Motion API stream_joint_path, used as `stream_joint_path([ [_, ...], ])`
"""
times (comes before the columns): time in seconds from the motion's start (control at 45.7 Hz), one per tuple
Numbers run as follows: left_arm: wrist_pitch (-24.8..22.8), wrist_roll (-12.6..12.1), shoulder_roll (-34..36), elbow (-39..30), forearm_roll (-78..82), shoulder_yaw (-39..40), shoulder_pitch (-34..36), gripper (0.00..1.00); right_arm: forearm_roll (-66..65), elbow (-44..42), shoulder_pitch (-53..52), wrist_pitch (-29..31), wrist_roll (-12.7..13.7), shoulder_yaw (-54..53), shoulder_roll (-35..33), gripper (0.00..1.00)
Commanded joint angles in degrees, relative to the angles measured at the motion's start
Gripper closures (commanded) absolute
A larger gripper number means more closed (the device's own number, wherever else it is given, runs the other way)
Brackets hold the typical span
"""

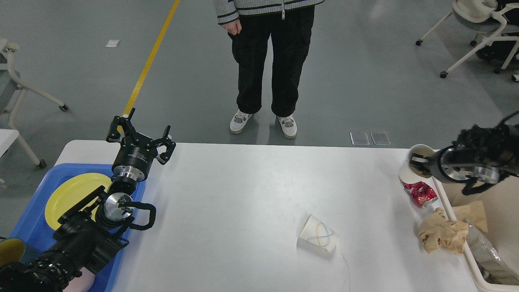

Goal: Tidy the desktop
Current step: 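Grasp the white paper cup and drop it into the bin, then reach the right gripper to the white paper cone on the table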

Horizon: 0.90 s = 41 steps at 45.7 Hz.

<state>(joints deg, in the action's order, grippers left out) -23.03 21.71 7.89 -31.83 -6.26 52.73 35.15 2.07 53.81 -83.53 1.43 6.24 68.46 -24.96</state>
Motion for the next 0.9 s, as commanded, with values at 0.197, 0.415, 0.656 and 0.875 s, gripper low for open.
stream_joint_path([
  [0.197,0.09,0.00,-0.06,0.02,0.02,0.00,0.00,0.00,8.29,-36.22,30.96,-1.52,0.79,-0.78,-2.03,1.00],
  [0.415,0.00,0.00,0.02,-0.07,0.02,0.00,0.00,0.01,10.85,-43.97,37.74,-4.42,0.70,-0.87,0.08,0.11],
  [0.656,0.00,0.00,0.02,0.02,0.02,0.00,0.00,0.01,10.68,-43.97,37.65,-4.60,0.61,-0.78,0.78,0.00],
  [0.875,0.00,0.00,0.02,0.02,0.02,0.00,0.00,0.01,10.85,-43.01,33.00,-3.81,0.79,-2.18,1.75,0.00],
])
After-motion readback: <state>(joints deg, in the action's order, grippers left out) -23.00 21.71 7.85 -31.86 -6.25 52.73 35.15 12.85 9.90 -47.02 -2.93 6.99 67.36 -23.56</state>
